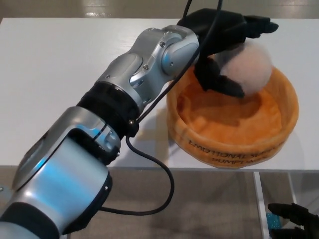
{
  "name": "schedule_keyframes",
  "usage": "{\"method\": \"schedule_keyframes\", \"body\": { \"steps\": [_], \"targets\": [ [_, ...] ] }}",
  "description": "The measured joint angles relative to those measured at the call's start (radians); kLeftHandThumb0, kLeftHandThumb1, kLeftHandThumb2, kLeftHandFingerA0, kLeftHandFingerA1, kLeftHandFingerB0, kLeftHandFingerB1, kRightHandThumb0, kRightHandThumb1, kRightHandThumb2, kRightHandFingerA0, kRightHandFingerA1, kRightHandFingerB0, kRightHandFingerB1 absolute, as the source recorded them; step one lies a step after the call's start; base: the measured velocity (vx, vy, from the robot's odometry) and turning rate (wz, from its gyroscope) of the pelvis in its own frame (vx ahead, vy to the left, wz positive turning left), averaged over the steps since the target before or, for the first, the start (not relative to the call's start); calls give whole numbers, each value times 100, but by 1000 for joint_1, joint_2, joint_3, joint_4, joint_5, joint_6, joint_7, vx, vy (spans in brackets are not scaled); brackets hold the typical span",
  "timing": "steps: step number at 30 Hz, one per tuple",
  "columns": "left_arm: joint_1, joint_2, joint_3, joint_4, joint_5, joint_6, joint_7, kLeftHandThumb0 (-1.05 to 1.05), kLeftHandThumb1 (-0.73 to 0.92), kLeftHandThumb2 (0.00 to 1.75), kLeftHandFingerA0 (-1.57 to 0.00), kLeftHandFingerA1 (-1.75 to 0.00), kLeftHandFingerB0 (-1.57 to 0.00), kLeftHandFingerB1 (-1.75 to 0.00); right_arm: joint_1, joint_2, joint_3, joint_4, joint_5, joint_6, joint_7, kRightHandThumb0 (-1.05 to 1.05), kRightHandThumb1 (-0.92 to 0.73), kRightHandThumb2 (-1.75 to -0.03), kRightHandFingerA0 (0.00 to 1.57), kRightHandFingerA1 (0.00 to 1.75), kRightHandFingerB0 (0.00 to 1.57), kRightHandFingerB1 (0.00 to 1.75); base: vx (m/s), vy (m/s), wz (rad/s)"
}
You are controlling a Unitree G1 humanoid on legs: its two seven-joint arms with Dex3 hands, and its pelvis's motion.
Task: Use the left hand to pick up the pink round toy on the left and place it inside the orange plate on the desk.
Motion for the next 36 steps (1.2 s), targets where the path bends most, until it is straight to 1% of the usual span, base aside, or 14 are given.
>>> {"method": "schedule_keyframes", "body": {
  "steps": [4, 7, 18, 23, 24, 25, 26, 27, 29, 30, 31, 32, 33, 36],
  "targets": [
    [0, 1, -5, -7, 5, 32, -46, -104, 65, 108, 0, 0, 0, -5, -1, 0, 1, 0, -1, 0, 0, -14, -64, -58, 70, 65, 60, 49, 0, 0, 0],
    [0, 2, -7, -16, 12, 61, -89, -105, 75, 117, 0, 0, 0, -5, -5, -1, 1, 0, -1, 0, 0, -14, -64, -58, 71, 67, 60, 50, 0, 0, 0],
    [6, 38, 23, -109, 8, 90, -171, -105, 74, 113, 0, 0, 0, -3, -11, -2, 4, -1, -2, -6, -1, -14, -64, -58, 70, 66, 61, 50, 0, 0, 0],
    [27, 97, 91, -244, -30, 92, -224, -105, 72, 111, 0, -1, 0, -4, -13, -2, 3, -1, -2, -6, 0, -14, -64, -58, 68, 64, 60, 50, 0, 0, 0],
    [30, 105, 101, -260, -37, 92, -231, -102, 85, 67, 0, -14, 0, -21, -13, -3, 3, -1, -2, -6, 0, -14, -64, -59, 69, 65, 60, 50, 0, 0, 0],
    [43, 121, 121, -298, -51, 91, -241, -102, 85, 67, 0, -14, 0, -21, -14, -2, 3, -1, -2, -7, 0, -14, -64, -59, 69, 65, 60, 50, 0, 0, 0],
    [55, 131, 135, -328, -61, 90, -247, -94, 64, 109, 0, -12, 0, -12, -14, -3, 3, -1, -2, -7, 0, -14, -64, -58, 69, 64, 61, 50, 0, 0, 0],
    [60, 135, 142, -343, -66, 90, -251, -94, 64, 109, 0, -12, 0, -12, -14, -3, 3, -1, -2, -7, 0, -14, -64, -58, 69, 64, 61, 50, 0, 0, 0],
    [95, 160, 174, -418, -89, 89, -263, -89, 57, 99, -7, -25, -7, -20, -16, -3, 2, -1, -1, -7, 0, -15, -64, -58, 71, 65, 61, 49, 0, 0, 0],
    [112, 170, 187, -453, -100, 87, -270, -89, 57, 99, -7, -25, -7, -20, -16, -3, 2, -1, -1, -7, 0, -15, -64, -58, 71, 65, 61, 49, 0, 0, 0],
    [133, 181, 203, -492, -111, 87, -275, -39, 23, 90, 0, -48, 0, -48, -16, -3, 2, -1, 0, -7, 0, -15, -64, -58, 72, 67, 60, 49, 0, 0, 0],
    [162, 195, 222, -545, -128, 87, -284, -39, 23, 90, 0, -48, 0, -48, -17, -3, 2, -1, 0, -7, 0, -15, -64, -58, 72, 67, 60, 49, 0, 0, 0],
    [178, 202, 233, -573, -138, 87, -287, -81, 60, 59, -20, -31, -19, -28, -17, -3, 2, -1, 0, -7, 0, -14, -64, -59, 69, 65, 60, 50, 0, 0, 0],
    [249, 225, 277, -682, -177, 89, -303, -81, 57, 59, -21, -33, -23, -28, -19, -3, 2, -1, 0, -7, 0, -14, -64, -58, 70, 66, 61, 50, 0, 0, 0]
  ]
}}
